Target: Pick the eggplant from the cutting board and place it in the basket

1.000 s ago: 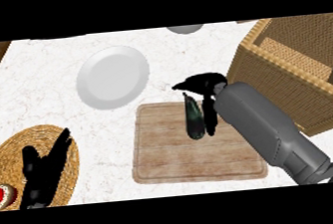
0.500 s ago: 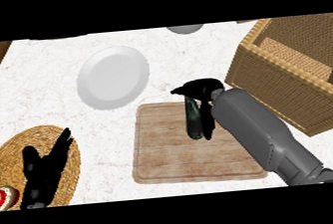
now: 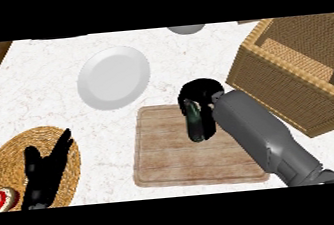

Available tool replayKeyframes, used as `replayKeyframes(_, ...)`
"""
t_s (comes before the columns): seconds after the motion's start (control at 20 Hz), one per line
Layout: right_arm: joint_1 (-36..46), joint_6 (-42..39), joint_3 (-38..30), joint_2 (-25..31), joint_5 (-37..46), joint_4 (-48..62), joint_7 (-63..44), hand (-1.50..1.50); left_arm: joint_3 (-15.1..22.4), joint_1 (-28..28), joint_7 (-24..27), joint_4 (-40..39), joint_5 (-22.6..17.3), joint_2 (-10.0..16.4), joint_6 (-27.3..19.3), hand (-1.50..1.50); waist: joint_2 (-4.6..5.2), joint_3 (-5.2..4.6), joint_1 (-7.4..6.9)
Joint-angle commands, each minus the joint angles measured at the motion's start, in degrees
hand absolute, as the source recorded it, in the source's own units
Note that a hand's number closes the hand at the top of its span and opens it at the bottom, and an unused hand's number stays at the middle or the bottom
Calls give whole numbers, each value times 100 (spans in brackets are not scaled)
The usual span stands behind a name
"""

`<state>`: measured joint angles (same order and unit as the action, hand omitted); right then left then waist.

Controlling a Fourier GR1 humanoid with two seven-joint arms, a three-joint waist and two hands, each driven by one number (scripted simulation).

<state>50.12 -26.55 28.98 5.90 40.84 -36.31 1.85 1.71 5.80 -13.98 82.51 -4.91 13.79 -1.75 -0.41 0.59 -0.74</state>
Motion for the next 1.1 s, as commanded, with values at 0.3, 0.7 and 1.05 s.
replayKeyframes(0.3,-1465,986,1059,553,951,-1256,1175,150,-256,486,143,-324,-68,-64,-39,0,-96,-63,447)
replayKeyframes(0.7,-2840,2662,1042,2442,1005,-3235,2615,150,-431,900,-53,49,-172,-52,-174,0,-208,-58,989)
replayKeyframes(1.05,-4154,1836,-296,2232,-1861,-4362,3504,150,-460,1060,-53,302,-213,-101,-213,0,-114,-65,1084)
